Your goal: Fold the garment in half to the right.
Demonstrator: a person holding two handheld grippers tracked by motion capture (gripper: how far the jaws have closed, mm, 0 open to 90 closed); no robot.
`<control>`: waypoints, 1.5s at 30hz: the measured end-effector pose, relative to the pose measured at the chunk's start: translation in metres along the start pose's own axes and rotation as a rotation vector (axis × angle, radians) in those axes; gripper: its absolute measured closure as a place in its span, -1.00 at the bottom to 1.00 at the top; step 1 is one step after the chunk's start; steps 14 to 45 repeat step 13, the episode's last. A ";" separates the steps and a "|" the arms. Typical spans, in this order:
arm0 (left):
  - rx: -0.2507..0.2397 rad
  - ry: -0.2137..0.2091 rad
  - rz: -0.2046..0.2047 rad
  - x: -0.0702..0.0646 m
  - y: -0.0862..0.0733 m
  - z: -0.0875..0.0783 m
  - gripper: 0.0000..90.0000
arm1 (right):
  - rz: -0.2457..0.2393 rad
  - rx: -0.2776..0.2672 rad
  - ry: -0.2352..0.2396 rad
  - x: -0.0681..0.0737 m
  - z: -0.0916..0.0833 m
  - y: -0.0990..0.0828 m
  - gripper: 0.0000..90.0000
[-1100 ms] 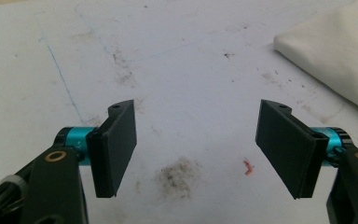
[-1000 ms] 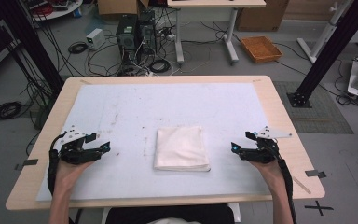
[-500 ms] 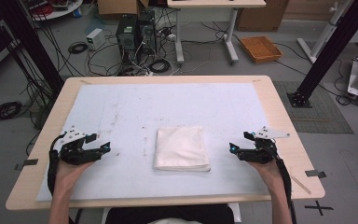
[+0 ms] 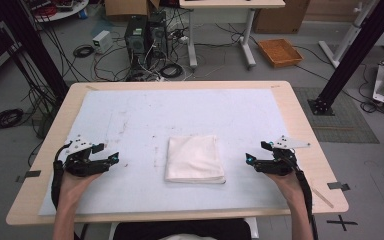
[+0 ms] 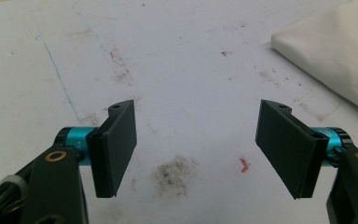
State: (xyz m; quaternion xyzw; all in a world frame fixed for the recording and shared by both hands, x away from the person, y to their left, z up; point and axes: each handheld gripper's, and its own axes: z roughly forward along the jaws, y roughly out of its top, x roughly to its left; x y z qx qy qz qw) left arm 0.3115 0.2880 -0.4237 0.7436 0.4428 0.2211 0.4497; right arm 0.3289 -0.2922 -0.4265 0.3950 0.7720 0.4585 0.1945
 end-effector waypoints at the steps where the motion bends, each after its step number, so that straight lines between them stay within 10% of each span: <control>1: 0.001 -0.001 -0.001 0.000 0.000 0.000 -0.35 | -0.001 0.000 -0.001 0.000 0.000 0.000 -0.54; 45: 0.005 -0.001 0.000 0.001 0.000 0.000 -0.35 | -0.001 0.006 0.014 0.001 0.002 0.001 -0.55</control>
